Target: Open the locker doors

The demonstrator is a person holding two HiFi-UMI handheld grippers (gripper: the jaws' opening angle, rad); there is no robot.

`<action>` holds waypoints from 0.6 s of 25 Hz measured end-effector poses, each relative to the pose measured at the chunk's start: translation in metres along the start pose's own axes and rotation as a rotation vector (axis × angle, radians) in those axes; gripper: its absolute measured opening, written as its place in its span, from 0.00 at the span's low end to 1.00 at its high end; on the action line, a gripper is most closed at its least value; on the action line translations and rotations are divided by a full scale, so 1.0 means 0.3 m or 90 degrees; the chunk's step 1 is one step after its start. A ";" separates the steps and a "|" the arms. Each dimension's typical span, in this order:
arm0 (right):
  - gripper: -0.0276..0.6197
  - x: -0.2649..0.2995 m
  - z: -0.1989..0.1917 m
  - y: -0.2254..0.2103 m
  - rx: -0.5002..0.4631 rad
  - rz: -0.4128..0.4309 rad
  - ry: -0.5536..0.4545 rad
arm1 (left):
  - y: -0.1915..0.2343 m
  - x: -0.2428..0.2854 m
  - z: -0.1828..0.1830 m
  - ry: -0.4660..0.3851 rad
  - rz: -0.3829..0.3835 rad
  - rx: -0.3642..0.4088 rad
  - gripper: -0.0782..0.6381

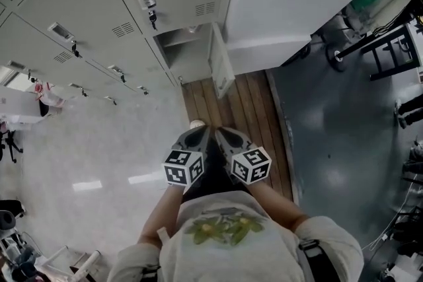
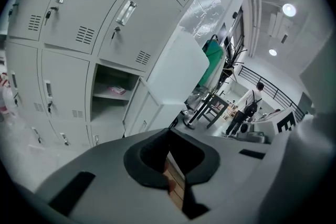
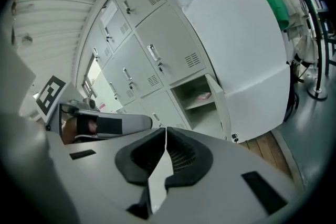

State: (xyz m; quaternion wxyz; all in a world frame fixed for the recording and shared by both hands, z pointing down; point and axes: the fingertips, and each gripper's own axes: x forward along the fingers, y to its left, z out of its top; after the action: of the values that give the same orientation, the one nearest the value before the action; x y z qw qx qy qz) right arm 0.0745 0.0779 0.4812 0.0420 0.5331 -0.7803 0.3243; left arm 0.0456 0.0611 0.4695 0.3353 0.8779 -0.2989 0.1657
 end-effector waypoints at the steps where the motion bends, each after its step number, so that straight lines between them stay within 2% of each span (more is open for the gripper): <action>1: 0.09 -0.011 0.005 0.011 -0.010 0.005 -0.001 | -0.005 -0.014 -0.006 -0.002 0.002 -0.001 0.15; 5: 0.09 -0.050 0.034 0.037 -0.048 0.007 -0.010 | -0.017 -0.072 -0.020 -0.011 0.010 -0.003 0.15; 11: 0.09 -0.097 0.102 0.089 -0.060 0.011 -0.050 | -0.047 -0.160 0.004 -0.052 0.021 -0.004 0.15; 15: 0.09 -0.118 0.120 0.131 -0.080 0.016 -0.054 | -0.071 -0.206 0.002 -0.068 0.025 0.001 0.15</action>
State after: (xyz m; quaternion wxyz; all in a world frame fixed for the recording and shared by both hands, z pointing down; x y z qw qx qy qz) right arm 0.0658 0.0954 0.4202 0.0384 0.5329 -0.8067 0.2524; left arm 0.0119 0.0989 0.4282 0.3149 0.8797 -0.3335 0.1256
